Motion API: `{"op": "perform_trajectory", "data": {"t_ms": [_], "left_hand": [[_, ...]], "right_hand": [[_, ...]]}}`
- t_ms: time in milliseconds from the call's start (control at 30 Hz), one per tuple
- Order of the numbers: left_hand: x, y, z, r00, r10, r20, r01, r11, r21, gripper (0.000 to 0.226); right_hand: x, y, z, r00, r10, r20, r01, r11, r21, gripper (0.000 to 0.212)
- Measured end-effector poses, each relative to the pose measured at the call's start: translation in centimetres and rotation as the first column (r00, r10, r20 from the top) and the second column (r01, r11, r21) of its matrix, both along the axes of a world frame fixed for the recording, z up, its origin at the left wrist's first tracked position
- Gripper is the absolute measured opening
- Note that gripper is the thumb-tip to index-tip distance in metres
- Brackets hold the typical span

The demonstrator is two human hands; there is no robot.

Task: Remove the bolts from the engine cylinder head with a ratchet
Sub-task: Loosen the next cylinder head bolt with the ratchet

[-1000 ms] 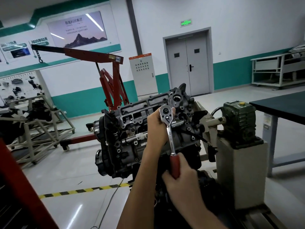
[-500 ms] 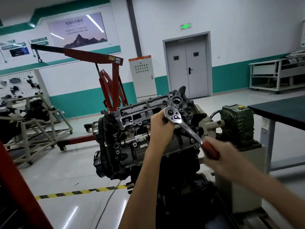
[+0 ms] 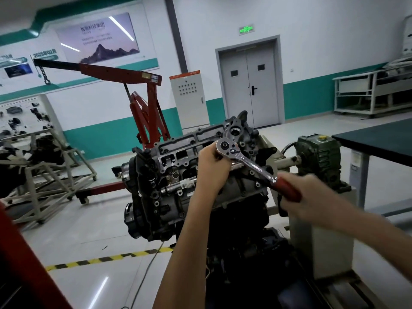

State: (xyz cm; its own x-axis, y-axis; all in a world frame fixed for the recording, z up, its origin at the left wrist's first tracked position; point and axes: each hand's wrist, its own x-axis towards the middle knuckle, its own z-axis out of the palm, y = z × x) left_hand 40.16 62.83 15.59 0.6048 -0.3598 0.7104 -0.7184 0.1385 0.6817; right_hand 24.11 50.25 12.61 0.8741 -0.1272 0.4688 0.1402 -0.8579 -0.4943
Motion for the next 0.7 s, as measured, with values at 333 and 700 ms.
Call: {"op": "perform_trajectory", "data": {"t_ms": [333,700], "left_hand": [[-0.7,0.7,-0.7,1.000,0.025,-0.003,-0.025,0.994,-0.103,0.047],[0.0,0.6,-0.2,1.000,0.000,0.024,0.000,1.000,0.010,0.047]], "right_hand": [[2.8,11.0,-5.5,0.970,-0.114,0.214,-0.016,0.850,0.527,0.023],[0.3,-1.3,1.4,1.000,-0.004,-0.006,0.003,0.991,-0.130,0.023]]}}
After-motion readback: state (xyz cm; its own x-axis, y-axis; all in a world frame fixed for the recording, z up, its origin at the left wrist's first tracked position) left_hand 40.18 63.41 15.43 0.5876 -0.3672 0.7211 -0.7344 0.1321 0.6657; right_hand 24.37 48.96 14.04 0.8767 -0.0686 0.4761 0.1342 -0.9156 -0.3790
